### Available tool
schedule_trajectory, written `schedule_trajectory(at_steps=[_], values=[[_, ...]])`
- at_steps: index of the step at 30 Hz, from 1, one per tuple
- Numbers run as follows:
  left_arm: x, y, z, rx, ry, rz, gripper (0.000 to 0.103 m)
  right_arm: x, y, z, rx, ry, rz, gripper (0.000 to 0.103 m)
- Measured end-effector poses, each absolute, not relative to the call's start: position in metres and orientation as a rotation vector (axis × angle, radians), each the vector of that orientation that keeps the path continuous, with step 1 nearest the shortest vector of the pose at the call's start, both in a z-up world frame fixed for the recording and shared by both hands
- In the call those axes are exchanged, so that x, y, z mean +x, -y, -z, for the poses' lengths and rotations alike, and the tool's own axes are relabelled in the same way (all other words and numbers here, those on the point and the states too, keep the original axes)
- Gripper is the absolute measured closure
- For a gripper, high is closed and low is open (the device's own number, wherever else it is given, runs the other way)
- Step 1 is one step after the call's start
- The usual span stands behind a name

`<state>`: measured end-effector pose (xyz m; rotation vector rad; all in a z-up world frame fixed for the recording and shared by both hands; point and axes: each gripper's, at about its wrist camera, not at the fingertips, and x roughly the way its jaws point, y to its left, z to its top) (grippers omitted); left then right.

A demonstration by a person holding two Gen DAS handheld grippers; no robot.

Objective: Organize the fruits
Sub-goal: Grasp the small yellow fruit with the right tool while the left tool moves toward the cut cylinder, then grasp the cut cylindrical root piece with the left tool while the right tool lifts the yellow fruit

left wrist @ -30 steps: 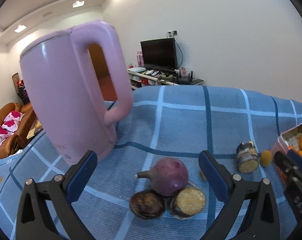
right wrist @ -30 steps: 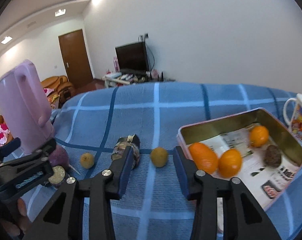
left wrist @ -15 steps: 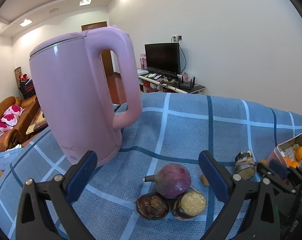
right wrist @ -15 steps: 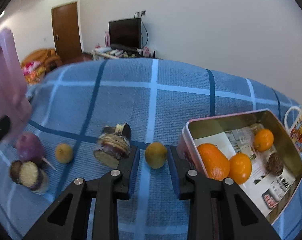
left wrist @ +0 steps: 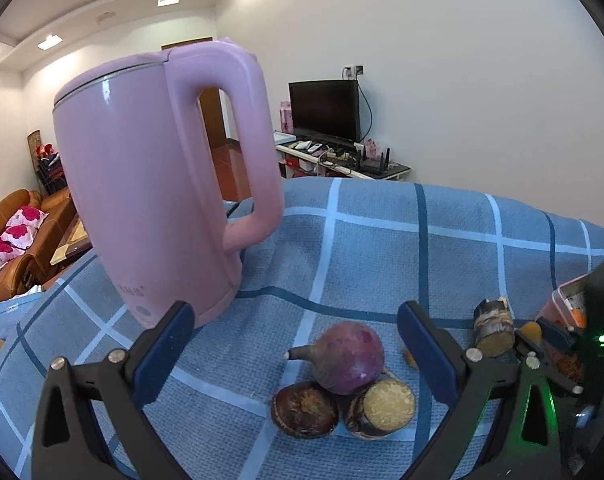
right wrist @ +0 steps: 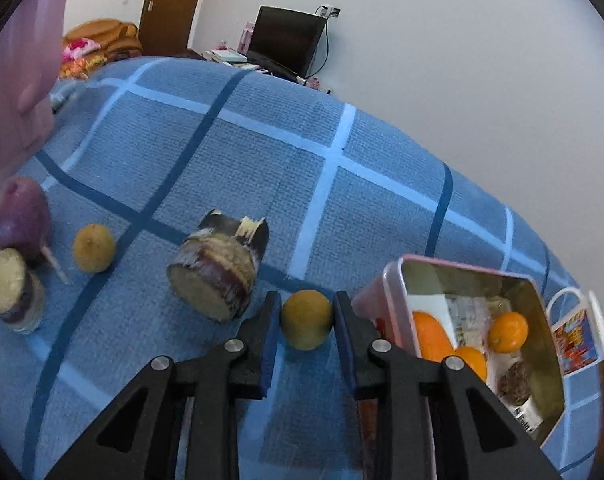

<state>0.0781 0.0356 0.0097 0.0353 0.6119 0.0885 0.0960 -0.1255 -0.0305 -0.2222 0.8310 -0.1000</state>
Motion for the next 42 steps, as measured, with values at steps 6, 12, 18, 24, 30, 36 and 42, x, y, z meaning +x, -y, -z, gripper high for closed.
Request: schedule_trajectory(at_steps=[6, 12, 18, 24, 30, 36, 42], values=[[0.077, -0.031, -0.008, 0.029, -0.603, -0.029, 0.000, 0.049, 0.158, 0.001, 0.014, -0.607, -0.002, 0.075], [0.076, -0.003, -0.003, -0.017, -0.635, 0.191, 0.000, 0.025, 0.177, -0.005, 0.049, -0.526, 0.005, 0.075], [0.095, 0.049, 0.007, 0.020, -0.710, 0.259, 0.004, 0.006, 0.192, -0.014, 0.025, -0.468, 0.070, 0.075], [0.125, 0.085, 0.029, 0.047, -0.817, 0.241, 0.018, -0.002, 0.214, -0.022, 0.068, -0.445, 0.088, 0.075], [0.141, 0.107, 0.047, 0.099, -0.907, 0.244, 0.046, -0.001, 0.221, -0.025, 0.094, -0.449, 0.077, 0.075], [0.136, 0.111, 0.044, 0.105, -0.895, 0.272, 0.061, 0.000, 0.223, -0.021, 0.098, -0.453, 0.080, 0.075], [0.113, 0.093, 0.029, 0.039, -0.784, 0.201, 0.061, -0.004, 0.225, -0.024, 0.110, -0.432, 0.085, 0.075]])
